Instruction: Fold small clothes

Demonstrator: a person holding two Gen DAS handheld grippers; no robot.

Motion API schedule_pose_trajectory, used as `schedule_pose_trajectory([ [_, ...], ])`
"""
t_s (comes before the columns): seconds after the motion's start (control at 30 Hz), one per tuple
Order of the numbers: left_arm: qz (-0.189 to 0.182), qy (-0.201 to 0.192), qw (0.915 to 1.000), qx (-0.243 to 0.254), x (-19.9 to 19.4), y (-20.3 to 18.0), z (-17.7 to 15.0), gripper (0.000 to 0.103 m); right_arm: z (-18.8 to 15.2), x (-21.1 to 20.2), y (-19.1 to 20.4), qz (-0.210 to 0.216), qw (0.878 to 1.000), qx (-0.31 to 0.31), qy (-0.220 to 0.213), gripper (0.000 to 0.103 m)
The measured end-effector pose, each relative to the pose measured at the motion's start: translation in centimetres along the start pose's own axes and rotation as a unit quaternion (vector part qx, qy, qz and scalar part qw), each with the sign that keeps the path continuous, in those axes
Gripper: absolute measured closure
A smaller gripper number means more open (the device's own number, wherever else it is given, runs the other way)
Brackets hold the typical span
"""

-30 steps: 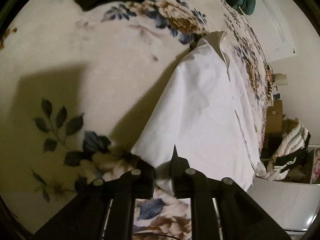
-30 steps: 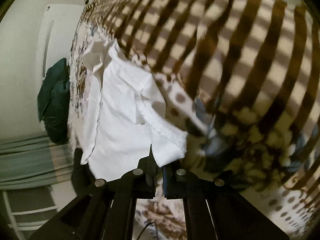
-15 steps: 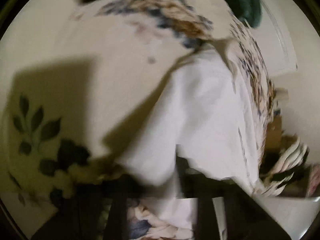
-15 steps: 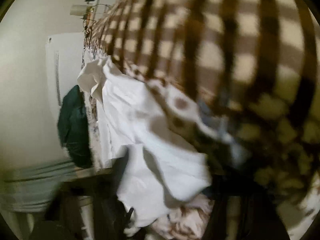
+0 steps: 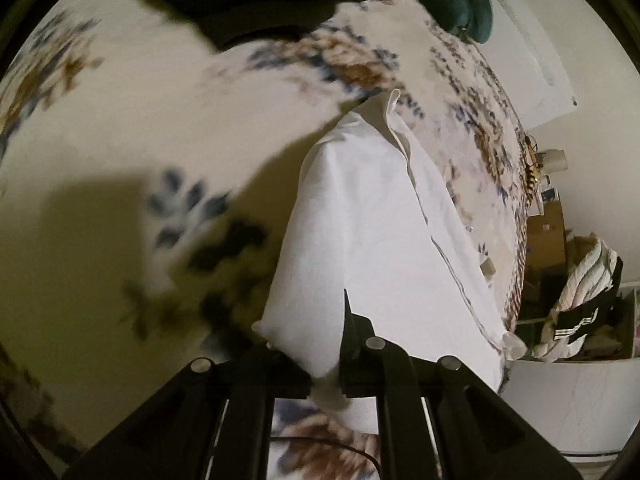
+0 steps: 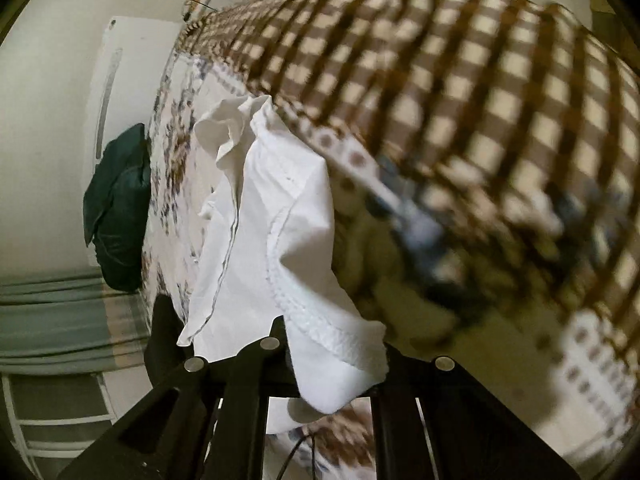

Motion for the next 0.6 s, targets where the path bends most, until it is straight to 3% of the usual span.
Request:
schedule_pose_trajectory([
  [0.13, 0.019, 0.032, 0.9991, 0.019, -0.9, 2.4, -2.2, 0.095, -1.5, -2.4, -2.4, -0.021, 0.999, -0.009, 0.022, 0.094],
  [0.2, 0.033, 0.055, 0.9978, 0.018, -0.6, 4.0, -3.1, 0.088, -2.4, -2.1, -4.3, -0.042, 0.998, -0.015, 0.051, 0.093],
  [0.27, 0.055, 0.073, 0.9957, 0.007, -0.5, 5.5, -3.5, 0.075, -3.3, -1.4, -6.8, -0.073, 0.993, -0.02, 0.087, 0.075],
  [0.33, 0.06, 0.078, 0.9951, 0.009, -1.4, 6.0, -3.3, 0.07, -3.4, -1.6, -8.0, -0.084, 0.99, -0.008, 0.111, 0.057],
  [0.4, 0.066, 0.08, 0.9944, 0.021, -3.0, 6.1, -2.7, 0.057, -2.8, -3.2, -7.8, -0.091, 0.991, -0.028, 0.095, 0.05],
  [0.6, 0.049, 0.044, 0.9961, 0.058, -4.1, 2.2, 1.3, 0.055, 0.7, -6.6, -2.7, -0.104, 0.989, -0.101, 0.036, 0.05],
])
Point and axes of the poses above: each gripper's, at about its wrist camera, not at the fingertips, and x roughly the way its jaws point, y to its left, z to its top, the point moved 5 cm from there along x, roughly the way its jaws point, and after that the axes turned 14 degrees about -y, right-handed, at the moved point
